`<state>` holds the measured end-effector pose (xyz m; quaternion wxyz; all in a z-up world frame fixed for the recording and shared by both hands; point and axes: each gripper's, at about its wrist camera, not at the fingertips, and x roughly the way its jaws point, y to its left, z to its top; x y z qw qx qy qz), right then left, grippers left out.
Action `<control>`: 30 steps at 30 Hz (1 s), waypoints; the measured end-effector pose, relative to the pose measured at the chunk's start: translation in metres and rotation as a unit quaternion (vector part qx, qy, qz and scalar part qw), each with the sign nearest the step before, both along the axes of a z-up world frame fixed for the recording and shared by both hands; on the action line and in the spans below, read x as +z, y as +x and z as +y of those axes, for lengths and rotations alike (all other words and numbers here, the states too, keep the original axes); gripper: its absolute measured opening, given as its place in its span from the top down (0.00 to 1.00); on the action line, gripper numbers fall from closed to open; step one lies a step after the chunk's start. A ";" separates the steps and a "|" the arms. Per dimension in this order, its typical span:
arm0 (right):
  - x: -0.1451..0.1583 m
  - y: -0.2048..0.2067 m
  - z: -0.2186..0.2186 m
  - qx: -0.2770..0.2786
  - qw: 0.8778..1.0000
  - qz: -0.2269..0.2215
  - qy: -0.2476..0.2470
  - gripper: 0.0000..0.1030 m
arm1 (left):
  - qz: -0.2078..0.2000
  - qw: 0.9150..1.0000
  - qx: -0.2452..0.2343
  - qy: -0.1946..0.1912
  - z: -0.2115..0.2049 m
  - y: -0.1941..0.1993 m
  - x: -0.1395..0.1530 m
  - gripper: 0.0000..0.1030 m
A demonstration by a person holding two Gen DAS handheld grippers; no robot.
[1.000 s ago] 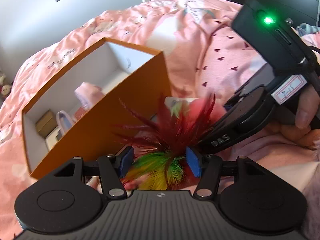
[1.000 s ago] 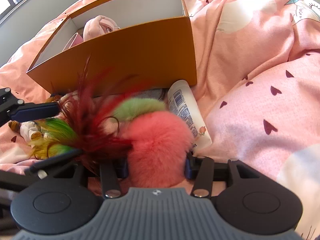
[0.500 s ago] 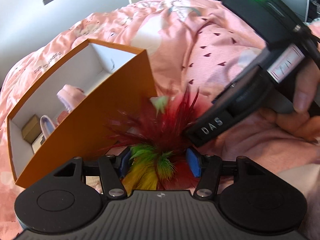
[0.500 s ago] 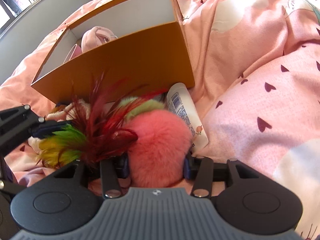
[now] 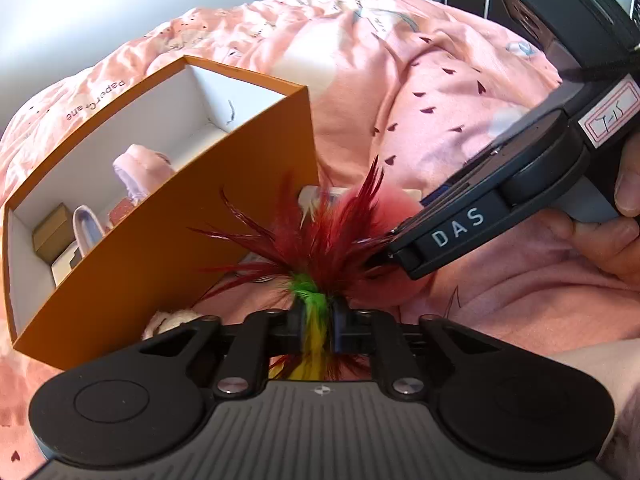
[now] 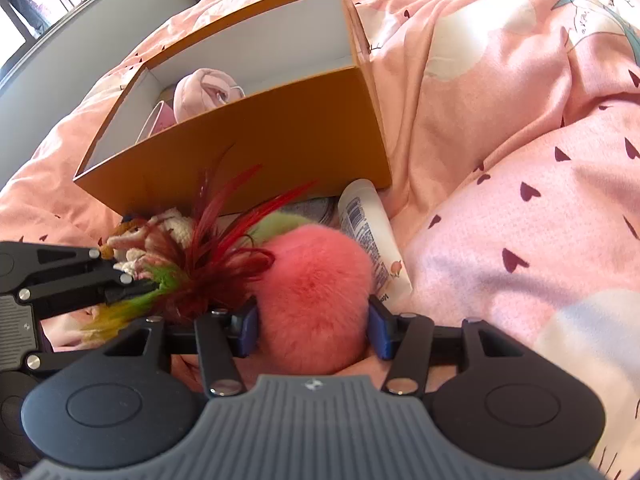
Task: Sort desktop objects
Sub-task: 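Lift the feather toy and pompom up over the box with both grippers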
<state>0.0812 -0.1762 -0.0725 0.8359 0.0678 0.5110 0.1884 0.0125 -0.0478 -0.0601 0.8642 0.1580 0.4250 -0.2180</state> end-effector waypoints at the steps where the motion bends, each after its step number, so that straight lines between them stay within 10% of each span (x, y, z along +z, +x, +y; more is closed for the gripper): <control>1: -0.001 0.006 0.000 0.000 1.000 0.001 -0.001 0.47 | 0.000 1.000 0.006 -0.007 0.003 0.001 0.001 0.91; 11: 0.004 0.005 -0.010 0.017 1.000 -0.012 -0.018 0.66 | -0.013 0.991 0.077 -0.112 0.046 -0.001 0.039 0.95; 15: 0.013 0.002 -0.009 0.027 0.999 -0.025 -0.013 0.97 | -0.031 0.985 0.105 -0.133 0.061 0.000 0.065 0.97; 25: 0.024 -0.002 -0.008 0.043 0.998 -0.043 -0.014 0.99 | -0.097 0.971 0.154 -0.155 0.095 -0.006 0.125 1.00; 30: 0.020 0.003 -0.005 0.039 0.998 -0.040 -0.023 0.99 | -0.102 0.978 0.125 -0.129 0.089 -0.005 0.127 0.99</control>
